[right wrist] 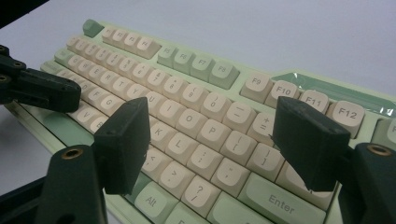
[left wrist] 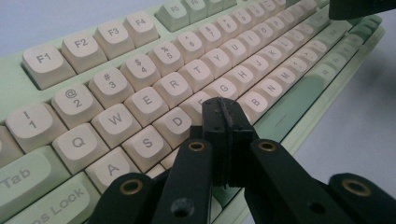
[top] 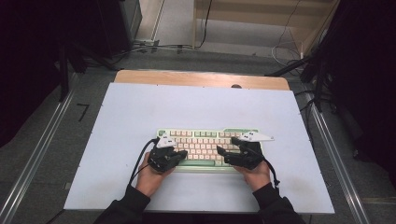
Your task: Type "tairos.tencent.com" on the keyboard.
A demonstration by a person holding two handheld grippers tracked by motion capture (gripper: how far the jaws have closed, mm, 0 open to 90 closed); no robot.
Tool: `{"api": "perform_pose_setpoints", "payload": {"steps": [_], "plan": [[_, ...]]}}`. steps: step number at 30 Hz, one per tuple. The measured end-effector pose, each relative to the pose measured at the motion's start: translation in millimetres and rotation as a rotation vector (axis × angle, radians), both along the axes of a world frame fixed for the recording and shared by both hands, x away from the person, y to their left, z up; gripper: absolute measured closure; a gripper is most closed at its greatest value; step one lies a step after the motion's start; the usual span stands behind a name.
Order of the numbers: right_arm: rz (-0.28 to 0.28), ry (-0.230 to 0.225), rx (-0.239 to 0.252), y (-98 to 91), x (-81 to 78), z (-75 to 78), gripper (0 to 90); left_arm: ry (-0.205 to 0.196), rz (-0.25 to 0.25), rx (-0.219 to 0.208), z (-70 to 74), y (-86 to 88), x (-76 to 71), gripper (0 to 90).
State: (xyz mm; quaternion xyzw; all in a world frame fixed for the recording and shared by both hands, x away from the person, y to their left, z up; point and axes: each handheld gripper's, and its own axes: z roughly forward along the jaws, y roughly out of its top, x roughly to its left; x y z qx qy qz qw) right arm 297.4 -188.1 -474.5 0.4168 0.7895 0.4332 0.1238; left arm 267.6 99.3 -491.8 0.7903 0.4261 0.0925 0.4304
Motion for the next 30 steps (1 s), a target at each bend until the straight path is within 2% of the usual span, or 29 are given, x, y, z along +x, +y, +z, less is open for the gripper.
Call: {"api": "perform_pose_setpoints", "payload": {"steps": [3, 5, 10, 13, 18, 30], "plan": [[-0.001, 0.002, 0.001, -0.3, 0.2, 0.0, 26.2, -0.006, 0.000, -0.014, 1.8, 1.1, -0.5, 89.1], [-0.001, 0.001, 0.003, -0.4, 0.2, 0.0, 26.2, -0.013, 0.007, -0.027, 2.5, 2.0, -0.4, 84.3], [0.000, 0.001, 0.001, -0.2, 0.2, -0.1, 26.2, -0.054, 0.072, -0.058, 7.9, 7.5, -0.6, 54.4], [-0.001, 0.002, 0.000, -0.2, 0.2, -0.3, 26.2, -0.084, 0.107, -0.061, 11.4, 11.4, -0.8, 45.9], [0.001, 0.003, -0.005, -0.1, -0.1, -0.7, 26.2, -0.113, 0.146, -0.064, 15.3, 16.6, -0.1, 45.1], [-0.011, 0.006, -0.005, -4.2, -2.6, -1.3, 25.9, -0.115, 0.201, -0.050, 14.9, 20.0, 6.0, 40.7]]}}
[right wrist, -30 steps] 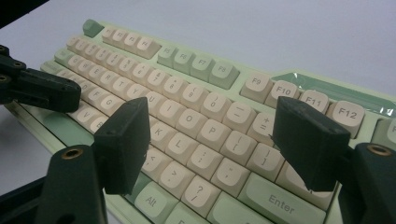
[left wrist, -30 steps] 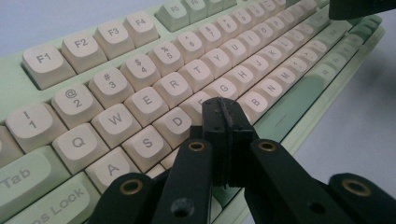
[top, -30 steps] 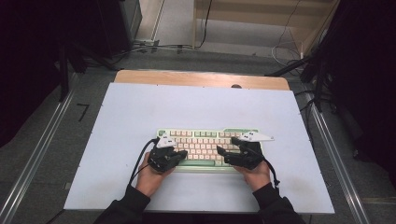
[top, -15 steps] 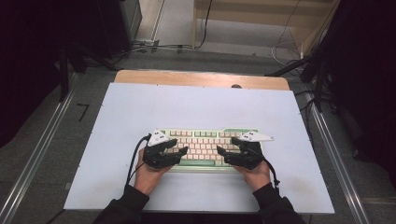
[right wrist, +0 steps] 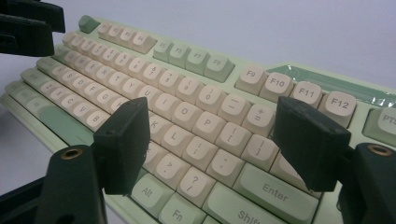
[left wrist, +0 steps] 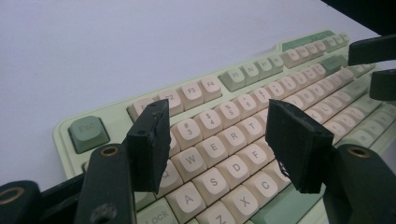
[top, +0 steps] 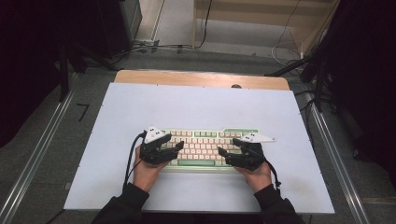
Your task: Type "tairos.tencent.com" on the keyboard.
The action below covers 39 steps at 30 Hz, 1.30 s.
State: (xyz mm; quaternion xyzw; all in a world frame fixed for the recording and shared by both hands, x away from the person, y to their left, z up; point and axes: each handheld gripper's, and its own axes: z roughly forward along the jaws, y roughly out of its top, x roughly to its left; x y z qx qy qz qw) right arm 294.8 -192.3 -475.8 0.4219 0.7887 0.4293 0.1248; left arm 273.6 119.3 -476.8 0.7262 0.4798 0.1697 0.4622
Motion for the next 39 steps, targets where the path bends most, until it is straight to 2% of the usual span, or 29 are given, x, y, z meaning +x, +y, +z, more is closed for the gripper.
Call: {"api": "perform_pose_setpoints", "payload": {"steps": [16, 20, 23, 28, 31, 39], "plan": [[-0.017, 0.001, 0.000, -5.0, -2.5, -0.3, 25.9, 0.011, 0.024, 0.024, -4.6, -0.1, 6.7, 40.7], [-0.017, 0.000, 0.000, -5.9, -2.6, -0.1, 25.9, 0.008, 0.031, 0.034, -5.0, 0.2, 7.4, 43.8], [-0.018, 0.001, -0.001, -6.1, -2.8, -0.2, 25.9, 0.009, 0.023, 0.032, -5.7, 0.0, 7.7, 50.2], [-0.023, 0.003, -0.001, -6.4, -3.5, -0.2, 25.9, 0.019, -0.036, 0.011, -6.6, -1.5, 8.7, 78.7], [-0.022, 0.003, -0.003, -6.9, -4.0, -0.6, 25.9, 0.030, -0.053, 0.020, -8.7, -3.7, 10.7, 90.0], [-0.031, 0.006, -0.001, -9.4, -5.4, -1.0, 25.9, 0.070, -0.069, 0.038, -15.1, -8.6, 16.5, 90.0]]}}
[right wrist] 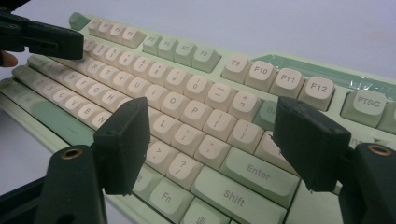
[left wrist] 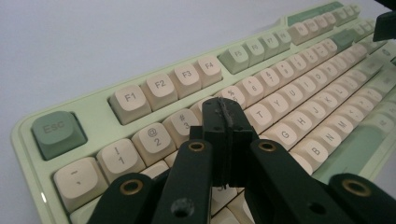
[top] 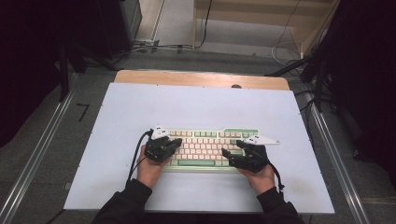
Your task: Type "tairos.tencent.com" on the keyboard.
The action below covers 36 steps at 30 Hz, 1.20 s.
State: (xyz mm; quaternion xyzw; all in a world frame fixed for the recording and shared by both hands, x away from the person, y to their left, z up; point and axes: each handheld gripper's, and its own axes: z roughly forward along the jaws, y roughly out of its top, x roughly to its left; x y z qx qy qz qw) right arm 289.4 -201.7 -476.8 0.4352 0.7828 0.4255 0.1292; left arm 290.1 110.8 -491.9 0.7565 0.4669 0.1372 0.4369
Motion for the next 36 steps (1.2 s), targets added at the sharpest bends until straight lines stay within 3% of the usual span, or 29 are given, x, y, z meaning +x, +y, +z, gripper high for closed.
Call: {"api": "perform_pose_setpoints", "payload": {"steps": [11, 14, 18, 20, 23, 26, 36], "plan": [[-0.002, 0.000, -0.006, -0.9, -0.7, -0.5, 26.0, 0.019, -0.001, 0.007, -2.2, -1.8, 1.8, 88.8], [-0.004, -0.002, -0.003, -1.3, -0.5, -0.4, 26.0, -0.010, 0.019, -0.016, 2.8, 0.3, -0.4, 75.6], [-0.006, -0.002, -0.002, -1.7, -0.2, -0.4, 26.2, -0.074, 0.063, 0.013, 11.7, 1.9, -4.1, 52.6], [-0.005, -0.004, -0.002, -1.6, -0.2, -0.3, 26.2, -0.090, 0.080, -0.003, 14.3, 4.0, -5.3, 47.3], [-0.004, -0.003, -0.005, -1.2, -0.1, -0.2, 26.6, -0.098, 0.108, 0.015, 14.8, 5.9, -5.4, 37.7], [0.002, -0.011, -0.007, -0.5, -0.1, 0.2, 27.8, -0.097, 0.135, 0.027, 14.8, 8.3, -5.3, 33.5], [0.027, -0.013, -0.010, 9.0, 2.7, -0.3, 32.8, -0.087, 0.164, 0.033, 12.6, 15.8, -10.4, 32.8]]}}
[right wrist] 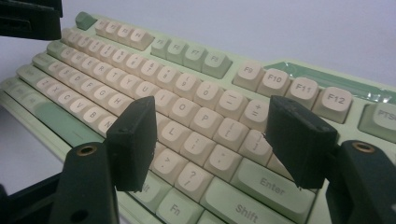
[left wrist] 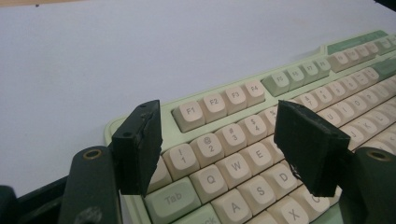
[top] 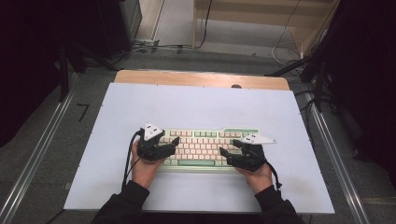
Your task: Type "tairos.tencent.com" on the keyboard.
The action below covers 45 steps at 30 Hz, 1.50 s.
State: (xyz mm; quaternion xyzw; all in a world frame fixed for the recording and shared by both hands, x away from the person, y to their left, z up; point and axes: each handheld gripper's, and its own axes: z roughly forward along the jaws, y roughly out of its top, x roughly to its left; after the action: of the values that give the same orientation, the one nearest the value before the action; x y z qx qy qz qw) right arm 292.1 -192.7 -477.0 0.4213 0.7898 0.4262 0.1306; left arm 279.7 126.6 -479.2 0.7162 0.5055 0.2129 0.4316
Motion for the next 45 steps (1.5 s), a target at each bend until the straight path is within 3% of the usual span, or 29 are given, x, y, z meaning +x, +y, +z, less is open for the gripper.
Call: {"api": "perform_pose_setpoints", "payload": {"steps": [16, 27, 32, 45], "plan": [[0.056, -0.009, -0.005, 18.9, 3.7, -1.1, 44.1, 0.002, 0.064, 0.002, -0.9, 14.3, -10.8, 32.9], [0.120, 0.002, 0.003, 33.3, 2.9, -2.6, 76.9, 0.005, 0.085, -0.002, -1.1, 22.1, -16.5, 33.0], [0.159, 0.009, -0.008, 41.0, 2.0, -4.9, 86.1, 0.007, 0.088, -0.003, -1.3, 23.8, -17.4, 33.0], [0.204, 0.018, -0.022, 55.4, -1.7, -9.0, 87.6, 0.008, 0.088, -0.007, -1.1, 24.4, -18.1, 33.2]]}}
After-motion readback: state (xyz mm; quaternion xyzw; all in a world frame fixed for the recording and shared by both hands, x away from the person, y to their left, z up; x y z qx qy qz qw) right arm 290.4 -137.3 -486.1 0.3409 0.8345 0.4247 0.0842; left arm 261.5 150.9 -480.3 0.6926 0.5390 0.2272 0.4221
